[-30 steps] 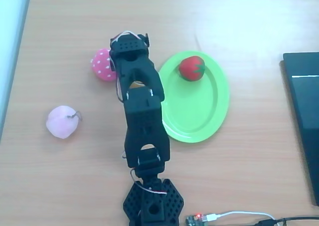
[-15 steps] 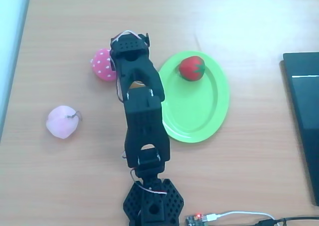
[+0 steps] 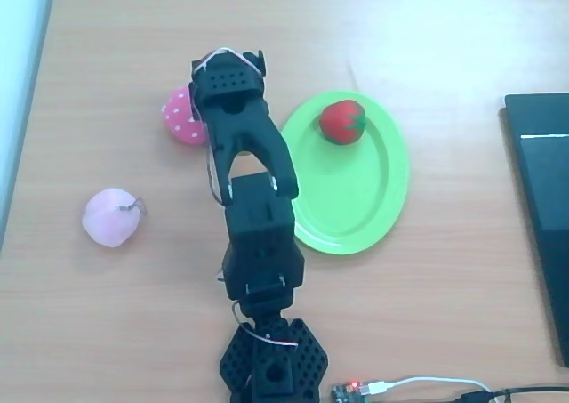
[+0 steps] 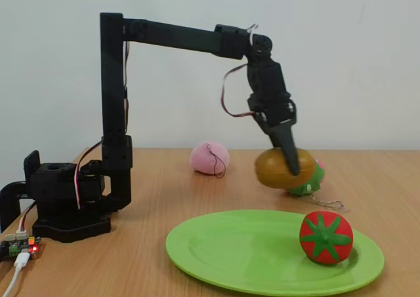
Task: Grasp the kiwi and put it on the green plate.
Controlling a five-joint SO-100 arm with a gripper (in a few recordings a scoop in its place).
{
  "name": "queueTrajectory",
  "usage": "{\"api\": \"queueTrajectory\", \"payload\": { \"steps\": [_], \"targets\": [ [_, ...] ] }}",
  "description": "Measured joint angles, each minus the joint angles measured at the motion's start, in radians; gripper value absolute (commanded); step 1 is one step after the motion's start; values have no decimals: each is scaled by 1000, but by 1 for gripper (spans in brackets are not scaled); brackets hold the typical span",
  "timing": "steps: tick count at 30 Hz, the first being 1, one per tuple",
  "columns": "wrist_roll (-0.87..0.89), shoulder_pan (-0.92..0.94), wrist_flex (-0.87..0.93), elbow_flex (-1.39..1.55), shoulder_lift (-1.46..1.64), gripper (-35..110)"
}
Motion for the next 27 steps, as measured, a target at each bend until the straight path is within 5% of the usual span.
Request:
{"api": "queueTrajectory", "payload": {
  "steps": [27],
  "targets": [
    [-253,268,87,270,204,25]
  ]
}}
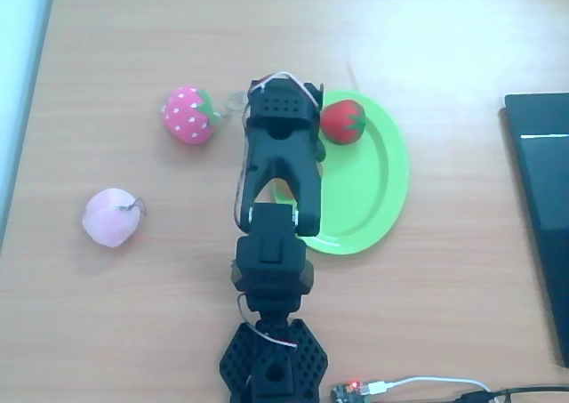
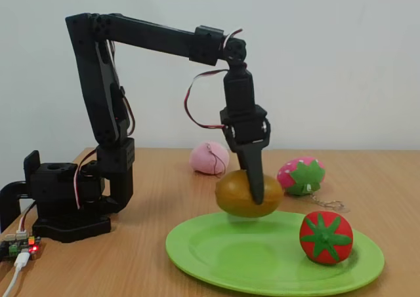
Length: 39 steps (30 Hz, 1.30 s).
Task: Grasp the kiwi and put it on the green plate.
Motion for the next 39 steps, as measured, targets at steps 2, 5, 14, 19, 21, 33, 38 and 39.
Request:
{"api": "queueTrajectory", "payload": {
  "steps": [2,5,14,19,21,33,38,39],
  "targets": [
    [-26,23,12,0,0,25],
    [-48,58,18,0,0,26],
    [-94,132,-9,61,-17,27],
    [-103,141,-40,64,-83,27],
    [-107,150,-54,64,-94,26],
    [-110,144,-41,63,-104,27],
    [-110,141,6,49,-91,31],
    [-110,141,25,43,-86,31]
  ]
}}
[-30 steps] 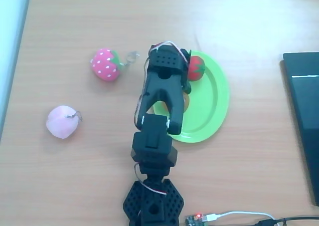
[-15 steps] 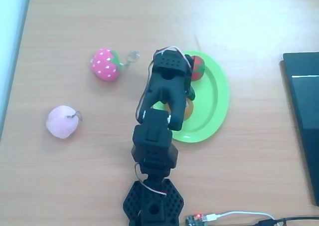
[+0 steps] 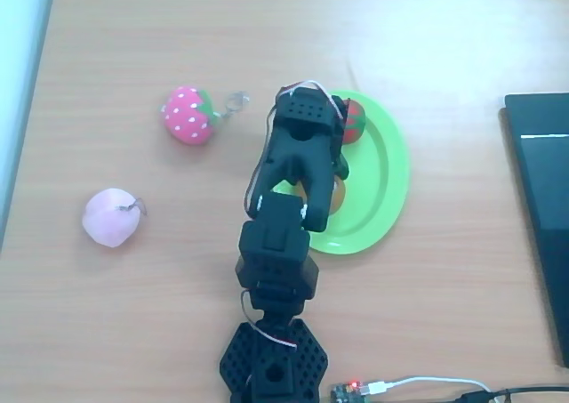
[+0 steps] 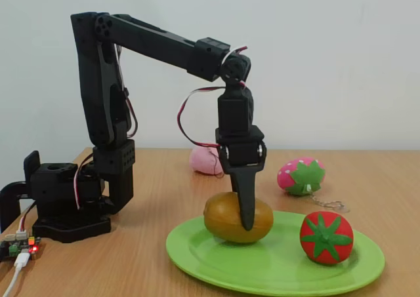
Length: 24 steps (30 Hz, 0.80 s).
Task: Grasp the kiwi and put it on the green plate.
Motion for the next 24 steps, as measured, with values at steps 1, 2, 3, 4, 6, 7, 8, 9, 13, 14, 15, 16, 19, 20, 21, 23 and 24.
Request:
{"api": "queueTrajectory", "payload": {
  "steps": [1,2,3,4,6,7,8,9,13,14,15,16,19,20,21,23,24],
  "targets": [
    [0,0,15,-3,2,32],
    [2,3,40,-9,2,32],
    [9,5,48,-17,6,33],
    [5,2,49,-21,11,34],
    [17,-6,72,-40,26,35],
    [14,-8,86,-44,37,35],
    [25,-11,91,-51,43,36],
    [17,-17,89,-58,46,36],
    [18,-29,107,-63,67,36],
    [18,-29,107,-63,67,37],
    [20,-29,110,-63,69,37],
    [20,-28,110,-63,69,37],
    [20,-26,110,-63,69,37],
    [12,-25,107,-63,69,38],
    [6,-14,101,-63,66,38],
    [14,0,97,-63,55,41],
    [14,2,89,-63,52,43]
  ]
}}
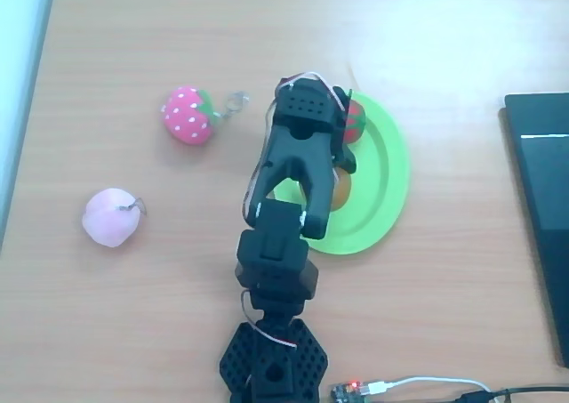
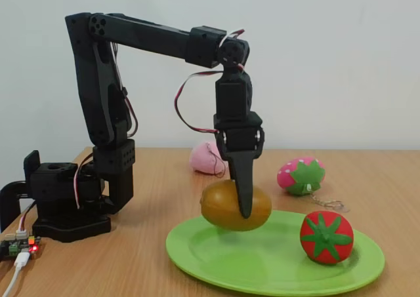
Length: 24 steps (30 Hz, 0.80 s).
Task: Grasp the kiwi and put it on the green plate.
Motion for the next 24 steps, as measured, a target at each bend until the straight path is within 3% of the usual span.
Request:
{"api": "queueTrajectory", "payload": {
  "steps": [14,24],
  "targets": [
    [2,17,-35,-3,-72,47],
    [21,-40,20,-67,-41,35]
  ]
}}
